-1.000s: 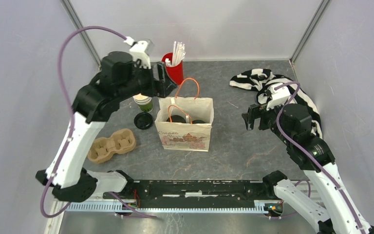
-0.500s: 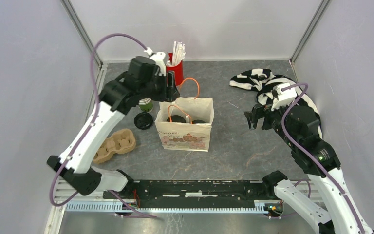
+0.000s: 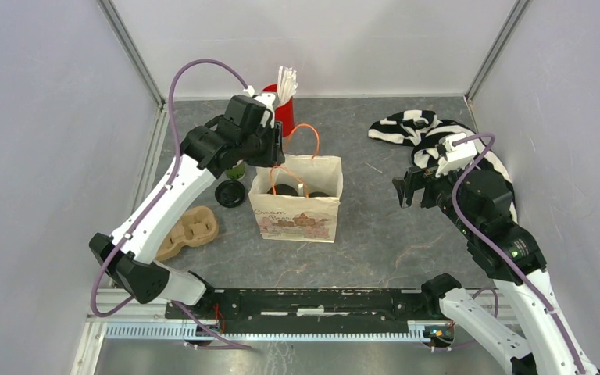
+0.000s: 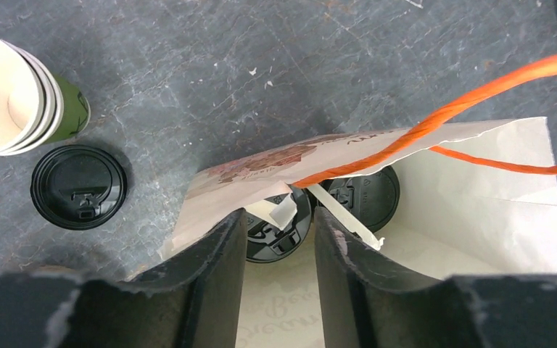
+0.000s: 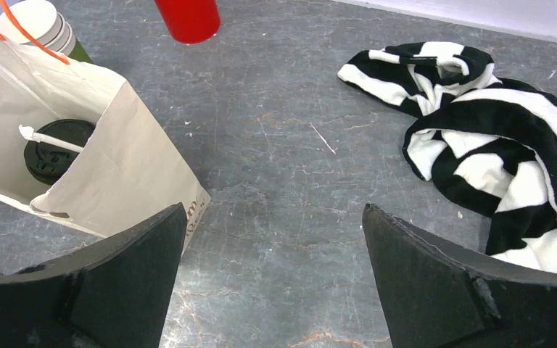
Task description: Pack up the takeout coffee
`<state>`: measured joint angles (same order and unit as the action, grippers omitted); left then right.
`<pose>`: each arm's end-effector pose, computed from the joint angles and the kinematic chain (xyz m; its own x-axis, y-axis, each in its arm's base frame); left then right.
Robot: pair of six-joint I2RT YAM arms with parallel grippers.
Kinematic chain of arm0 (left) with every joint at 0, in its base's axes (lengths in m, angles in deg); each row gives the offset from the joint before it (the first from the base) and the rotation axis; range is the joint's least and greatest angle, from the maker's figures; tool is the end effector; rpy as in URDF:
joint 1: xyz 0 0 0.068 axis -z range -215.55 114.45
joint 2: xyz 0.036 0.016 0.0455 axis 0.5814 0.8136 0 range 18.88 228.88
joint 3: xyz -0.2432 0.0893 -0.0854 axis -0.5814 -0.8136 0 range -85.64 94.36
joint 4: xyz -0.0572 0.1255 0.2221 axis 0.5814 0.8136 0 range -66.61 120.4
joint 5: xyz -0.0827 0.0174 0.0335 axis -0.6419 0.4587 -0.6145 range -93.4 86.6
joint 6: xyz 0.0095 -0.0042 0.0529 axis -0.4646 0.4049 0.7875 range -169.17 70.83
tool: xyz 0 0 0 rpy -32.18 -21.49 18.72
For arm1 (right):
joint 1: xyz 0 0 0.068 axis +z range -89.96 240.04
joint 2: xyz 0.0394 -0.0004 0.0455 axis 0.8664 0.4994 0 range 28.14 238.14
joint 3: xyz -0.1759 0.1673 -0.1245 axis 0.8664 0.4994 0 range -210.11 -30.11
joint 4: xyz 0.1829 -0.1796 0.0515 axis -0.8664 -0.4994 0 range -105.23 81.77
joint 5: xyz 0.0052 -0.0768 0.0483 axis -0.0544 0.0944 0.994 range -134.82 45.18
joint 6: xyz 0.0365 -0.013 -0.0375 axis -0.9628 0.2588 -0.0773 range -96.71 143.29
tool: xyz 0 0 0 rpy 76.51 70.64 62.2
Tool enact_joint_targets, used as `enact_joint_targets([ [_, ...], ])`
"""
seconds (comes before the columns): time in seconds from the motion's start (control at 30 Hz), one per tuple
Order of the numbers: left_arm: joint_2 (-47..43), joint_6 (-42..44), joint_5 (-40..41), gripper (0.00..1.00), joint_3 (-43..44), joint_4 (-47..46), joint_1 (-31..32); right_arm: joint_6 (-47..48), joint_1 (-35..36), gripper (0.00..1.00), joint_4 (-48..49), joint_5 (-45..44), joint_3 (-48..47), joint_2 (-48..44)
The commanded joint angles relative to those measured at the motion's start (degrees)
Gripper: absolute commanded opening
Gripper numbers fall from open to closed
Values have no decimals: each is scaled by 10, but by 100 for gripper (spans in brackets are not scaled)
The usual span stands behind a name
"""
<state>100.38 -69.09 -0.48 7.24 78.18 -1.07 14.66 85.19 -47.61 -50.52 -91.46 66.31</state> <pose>0.2392 -0.1619 0.4065 -0.7148 0.0781 -0.6950 0.3099 0.9262 -0.2146 0.1094 0.0475 0.3977 -0.3002 0.0239 -0.9536 -0.2949 0.9484 0.1166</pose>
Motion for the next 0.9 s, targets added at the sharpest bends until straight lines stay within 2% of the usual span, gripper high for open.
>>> enact_joint_targets([
  [0.0,-13,-20,-2,44,-17,-23,1,-10,3,98,31,-11,4,-1],
  [0.27,-14,-13,-15,35,-51,-62,1,-9,3,98,36,-9,8,0],
  [0.37,-9,-3,-13,20,-31,-58,1,-9,3,98,35,-9,5,1],
  [0.57,-30,16,2,2,8,-34,2,-7,3,98,35,-11,4,-2],
  [0.73,-41,8,-4,2,46,10,6,-9,3,98,33,-10,6,-5],
  [0.87,-63,-53,-44,2,33,-11,5,-9,3,98,29,-10,7,-9],
])
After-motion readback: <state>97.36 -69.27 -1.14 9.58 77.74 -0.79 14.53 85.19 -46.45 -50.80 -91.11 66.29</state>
